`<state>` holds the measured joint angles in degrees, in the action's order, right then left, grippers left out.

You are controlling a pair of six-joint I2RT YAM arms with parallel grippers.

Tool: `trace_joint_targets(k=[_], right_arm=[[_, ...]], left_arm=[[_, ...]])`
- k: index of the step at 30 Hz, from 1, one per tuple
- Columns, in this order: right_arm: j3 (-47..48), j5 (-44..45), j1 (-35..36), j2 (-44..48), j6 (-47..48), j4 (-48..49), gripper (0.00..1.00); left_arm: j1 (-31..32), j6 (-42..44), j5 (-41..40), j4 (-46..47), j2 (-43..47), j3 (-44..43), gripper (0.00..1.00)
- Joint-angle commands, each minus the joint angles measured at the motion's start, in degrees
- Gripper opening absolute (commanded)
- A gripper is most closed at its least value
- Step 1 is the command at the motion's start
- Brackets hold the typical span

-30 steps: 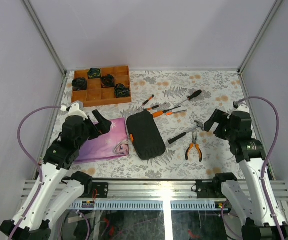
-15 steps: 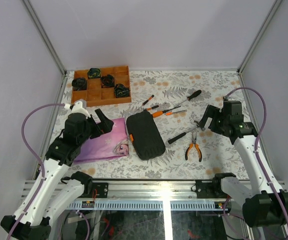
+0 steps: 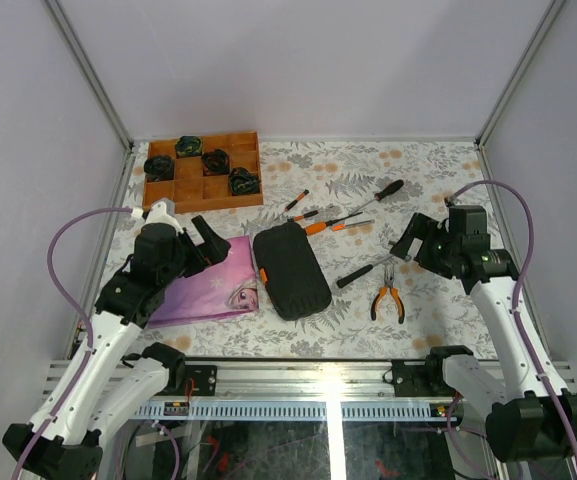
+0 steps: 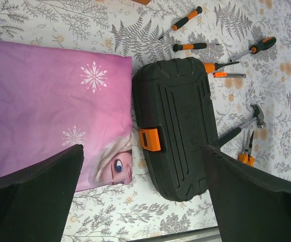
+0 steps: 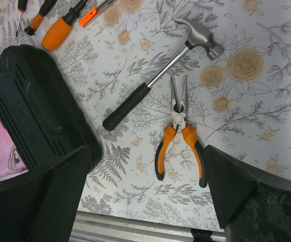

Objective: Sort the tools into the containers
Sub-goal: Move the storage box to the center of the board.

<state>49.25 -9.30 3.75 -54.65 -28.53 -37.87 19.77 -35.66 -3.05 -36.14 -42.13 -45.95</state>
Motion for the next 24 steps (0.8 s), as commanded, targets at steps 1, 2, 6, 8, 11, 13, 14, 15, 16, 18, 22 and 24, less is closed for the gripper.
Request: trace_joint_targets(k=[1, 2, 6, 8, 11, 13, 14, 15, 16, 18, 22, 24], right_arm=[[-2.6, -4.9, -0.2, 1.6, -1.3, 2.5, 0.99], [-2.9, -4.2, -0.1, 1.6, -1.3, 2.5, 0.99], [-2.3, -1.7, -0.2, -1.4, -0.5, 1.4, 0.99], [-1.4, -3.1, -0.2, -4.2, 1.2, 0.4, 1.0], [-2.3, -9.5, -0.2, -5.9, 2.2, 3.8, 0.99], [-4.0, -11.5, -0.1, -5.1, 2.0, 7.4, 1.0], [-4.6, -12.0, -0.1, -4.5, 1.8, 8.9, 0.99], [-5.1, -12.4, 0.1, -4.0, 1.3, 10.5, 0.99], [-5.5, -12.7, 0.3, -3.9, 0.9, 11.9, 0.99], [-5.6, -13.3, 1.7, -5.0, 0.3, 14.4, 0.99], [-3.1, -9.7, 8.8, -9.8, -1.6, 16.6, 0.99], [-1.4, -5.0, 14.5, -12.1, -3.5, 17.3, 0.99]], left_arm=[[-0.5, -2.7, 0.6, 3.1, 0.1, -0.1, 1.0], [-0.5, -2.9, 0.8, 3.5, 0.1, 0.1, 1.0], [-0.5, -2.9, 2.2, 4.7, -0.1, 1.2, 1.0], [-0.5, -2.8, 3.6, 6.5, 0.1, 2.1, 1.0], [-0.5, -3.2, 7.9, 10.9, 0.7, 4.7, 1.0], [-0.5, -3.5, 9.8, 13.9, 0.5, 6.7, 1.0], [-0.5, -3.8, 10.2, 15.2, 0.3, 7.6, 1.0], [-0.5, -4.0, 10.4, 16.2, -0.1, 8.6, 1.0], [-0.4, -4.4, 10.4, 16.9, -0.5, 9.2, 1.0], [-0.5, -5.2, 10.5, 18.1, -1.6, 10.3, 1.0], [-0.5, -5.9, 9.5, 19.3, -3.5, 11.5, 1.0], [-0.5, -5.7, 8.4, 18.7, -4.3, 11.1, 1.0]])
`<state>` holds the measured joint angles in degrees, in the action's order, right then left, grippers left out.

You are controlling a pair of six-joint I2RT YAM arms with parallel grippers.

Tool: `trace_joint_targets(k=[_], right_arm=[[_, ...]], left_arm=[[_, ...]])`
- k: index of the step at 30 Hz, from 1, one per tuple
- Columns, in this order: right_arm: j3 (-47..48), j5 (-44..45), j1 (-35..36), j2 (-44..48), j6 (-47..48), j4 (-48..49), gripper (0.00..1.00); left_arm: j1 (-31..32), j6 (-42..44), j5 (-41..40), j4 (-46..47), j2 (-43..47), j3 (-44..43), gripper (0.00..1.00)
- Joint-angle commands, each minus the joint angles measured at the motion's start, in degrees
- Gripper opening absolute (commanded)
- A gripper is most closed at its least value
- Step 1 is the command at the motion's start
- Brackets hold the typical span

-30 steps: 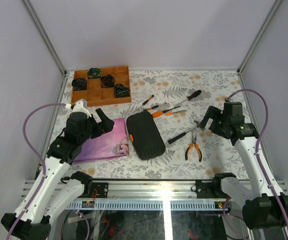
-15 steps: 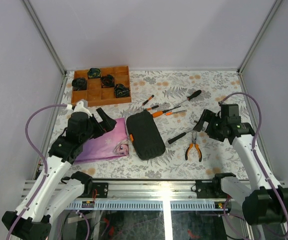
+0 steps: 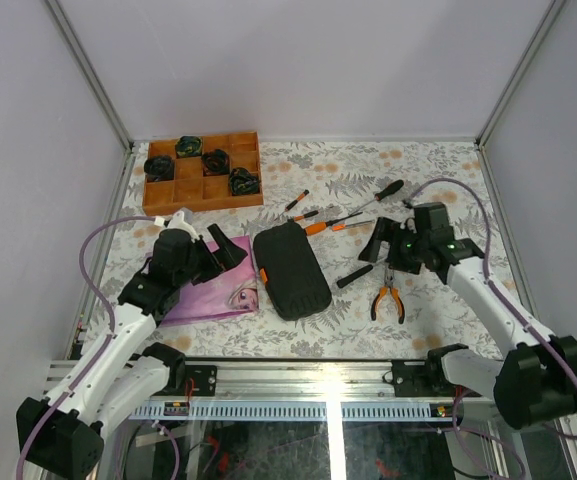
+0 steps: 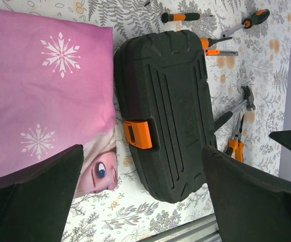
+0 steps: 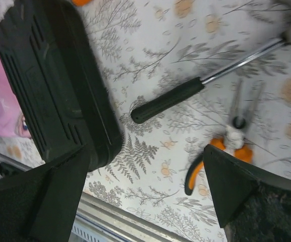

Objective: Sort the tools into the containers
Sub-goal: Move the storage box to the center of the board.

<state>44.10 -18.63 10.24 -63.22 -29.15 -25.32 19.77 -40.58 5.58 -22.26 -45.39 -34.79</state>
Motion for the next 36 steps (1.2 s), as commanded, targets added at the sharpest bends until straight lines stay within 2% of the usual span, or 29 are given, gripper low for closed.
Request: trace_joint_targets(k=[1, 5, 11, 13, 16, 22, 24, 30, 33, 36], right_arm=[[4.5, 6.0, 10.4, -4.3, -3.7, 5.5, 1.0], [4.6, 9.0, 16.2, -6.1, -6.5, 11.6, 0.99], [5.5, 5.3, 16.3, -14.2, -3.6, 16.2, 0.99], [7.1, 3.3, 16.3, -18.0, -1.7, 15.5, 0.99], [6.7, -1.3, 16.2, -21.1, -0.5, 19.5, 0.99], [5.2, -7.5, 17.5, -23.2, -5.8, 30.0, 0.99], [5.5, -7.3, 19.4, -24.0, -6.5, 31.7, 0.99], [9.5, -0.6, 23.6, -27.8, -3.9, 27.6, 1.0], [9.5, 0.7, 23.7, -28.5, -3.4, 27.3, 0.95], [9.7, 0.2, 23.8, -29.0, -2.7, 27.1, 0.84]], left_arm=[[-0.5, -0.5, -0.6, 4.5, -1.3, -0.2, 1.0], [-0.5, 0.1, -1.1, 4.9, -1.6, -0.1, 1.0], [-0.5, 0.5, -0.7, 4.7, -0.9, 0.2, 1.0], [-0.5, 0.5, -1.3, 4.5, 0.3, 0.2, 1.0], [-0.5, 0.7, -2.5, 4.0, 1.9, 0.5, 1.0], [-0.5, 0.4, -2.0, 4.1, 3.3, 0.9, 1.0], [-0.6, 0.0, -1.7, 4.9, 3.7, 1.6, 1.0], [-0.5, -1.7, 1.9, 5.6, 4.0, 3.3, 1.0], [-0.5, -1.8, 2.7, 5.2, 5.1, 4.6, 1.0], [-0.5, -3.1, 4.0, 6.9, 7.3, 7.8, 1.0]])
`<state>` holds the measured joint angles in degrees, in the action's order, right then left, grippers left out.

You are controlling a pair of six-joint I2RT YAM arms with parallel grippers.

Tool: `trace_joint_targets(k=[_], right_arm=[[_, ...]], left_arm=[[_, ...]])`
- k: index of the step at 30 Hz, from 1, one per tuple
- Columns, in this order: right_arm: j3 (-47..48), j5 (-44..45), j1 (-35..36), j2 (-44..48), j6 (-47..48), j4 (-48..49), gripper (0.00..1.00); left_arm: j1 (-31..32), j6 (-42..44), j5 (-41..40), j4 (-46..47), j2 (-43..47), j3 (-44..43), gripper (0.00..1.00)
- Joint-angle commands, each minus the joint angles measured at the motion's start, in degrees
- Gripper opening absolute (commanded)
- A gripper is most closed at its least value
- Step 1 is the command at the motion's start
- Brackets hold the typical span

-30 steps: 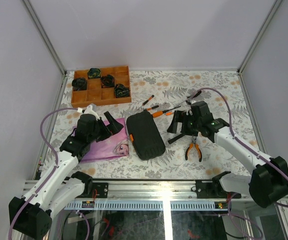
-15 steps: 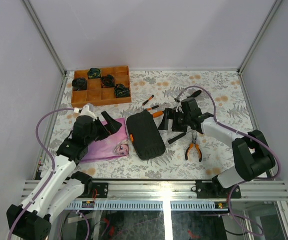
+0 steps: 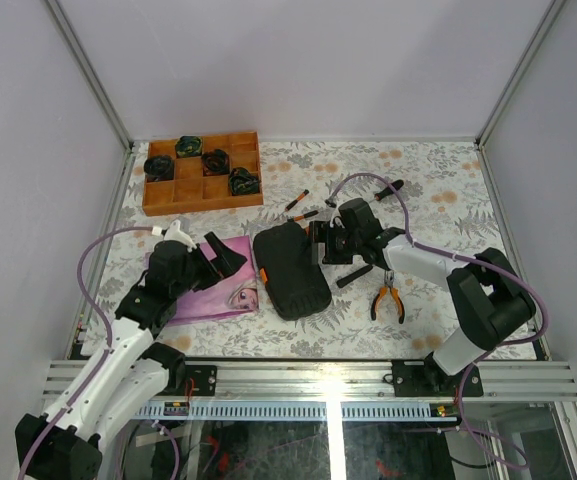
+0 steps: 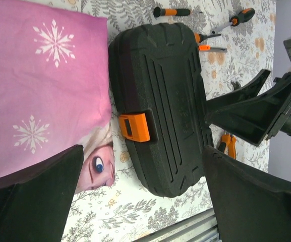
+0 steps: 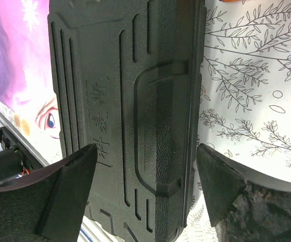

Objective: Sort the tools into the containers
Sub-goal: Move the storage box to the center of the board.

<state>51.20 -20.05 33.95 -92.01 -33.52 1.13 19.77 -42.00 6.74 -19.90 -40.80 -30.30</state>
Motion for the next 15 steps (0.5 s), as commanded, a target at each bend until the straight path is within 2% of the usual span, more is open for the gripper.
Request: trace_joint_targets(k=[1, 5, 15], right_arm=[[2.5, 1.6, 0.1, -0.4, 1.9, 0.5, 0.81], [2.3, 1.2, 0.1, -0.6, 2.9, -0.7, 0.73], [1.5, 2.8, 0.1, -2.2, 4.2, -2.3, 0.71]], left_arm=[[-0.5, -2.3, 3.2, 5.5, 3.4, 4.4, 1.0], [-0.5, -3.0, 2.9, 6.2, 4.9, 5.8, 1.0], [-0.5, -2.7, 1.0, 5.7, 4.3, 5.4, 1.0]])
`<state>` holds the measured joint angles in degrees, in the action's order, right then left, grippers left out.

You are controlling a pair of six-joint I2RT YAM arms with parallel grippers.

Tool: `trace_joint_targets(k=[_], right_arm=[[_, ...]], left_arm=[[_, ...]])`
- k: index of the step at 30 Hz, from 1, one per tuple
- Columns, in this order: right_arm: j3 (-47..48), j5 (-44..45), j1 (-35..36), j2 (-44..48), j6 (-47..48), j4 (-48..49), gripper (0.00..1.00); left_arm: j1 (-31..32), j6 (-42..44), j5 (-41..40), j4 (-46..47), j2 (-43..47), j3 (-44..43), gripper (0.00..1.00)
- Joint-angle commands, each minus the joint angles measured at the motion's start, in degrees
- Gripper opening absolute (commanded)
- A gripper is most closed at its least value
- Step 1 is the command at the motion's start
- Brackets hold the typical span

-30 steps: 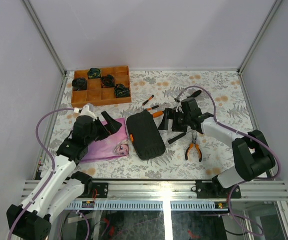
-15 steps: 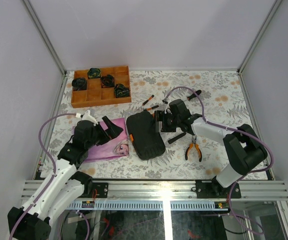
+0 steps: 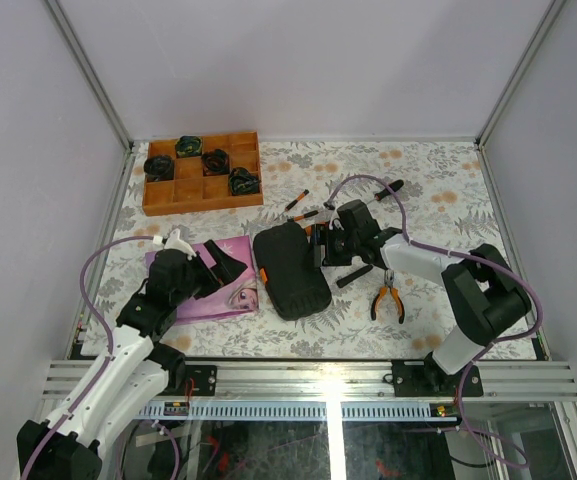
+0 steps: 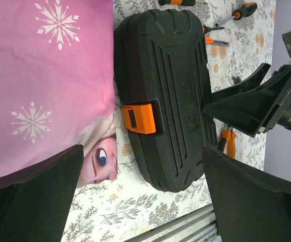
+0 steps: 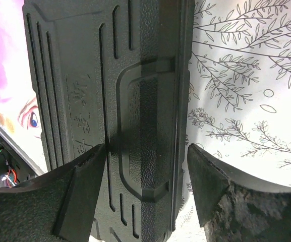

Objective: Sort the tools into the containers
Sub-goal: Move the storage box to the center of the board.

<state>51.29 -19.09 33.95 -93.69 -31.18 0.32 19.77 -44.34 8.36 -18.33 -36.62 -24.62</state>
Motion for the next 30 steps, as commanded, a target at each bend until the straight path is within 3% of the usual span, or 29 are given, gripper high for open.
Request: trace_joint_targets(k=[1, 11, 22, 30], right_arm=[[1.1, 1.7, 0.1, -0.6, 2.0, -1.8, 0.7], [-2.4, 0.4, 0.1, -1.3, 1.0, -0.3, 0.55], [-9.6, 1.6, -0.9, -3.1, -8.0, 7.8, 0.49], [-13.4, 3.8, -2.8, 1.2, -10.1, 8.1, 0.48]], left_arm=[[-0.5, -0.4, -0.8, 4.1, 0.0, -0.5, 1.0], [-0.5, 0.2, -0.2, 6.0, -1.2, -0.5, 1.0], [0.1, -4.8, 3.0, 13.1, -5.5, 2.8, 1.0], [5.1, -8.5, 1.4, 19.4, -12.8, 3.6, 1.0]])
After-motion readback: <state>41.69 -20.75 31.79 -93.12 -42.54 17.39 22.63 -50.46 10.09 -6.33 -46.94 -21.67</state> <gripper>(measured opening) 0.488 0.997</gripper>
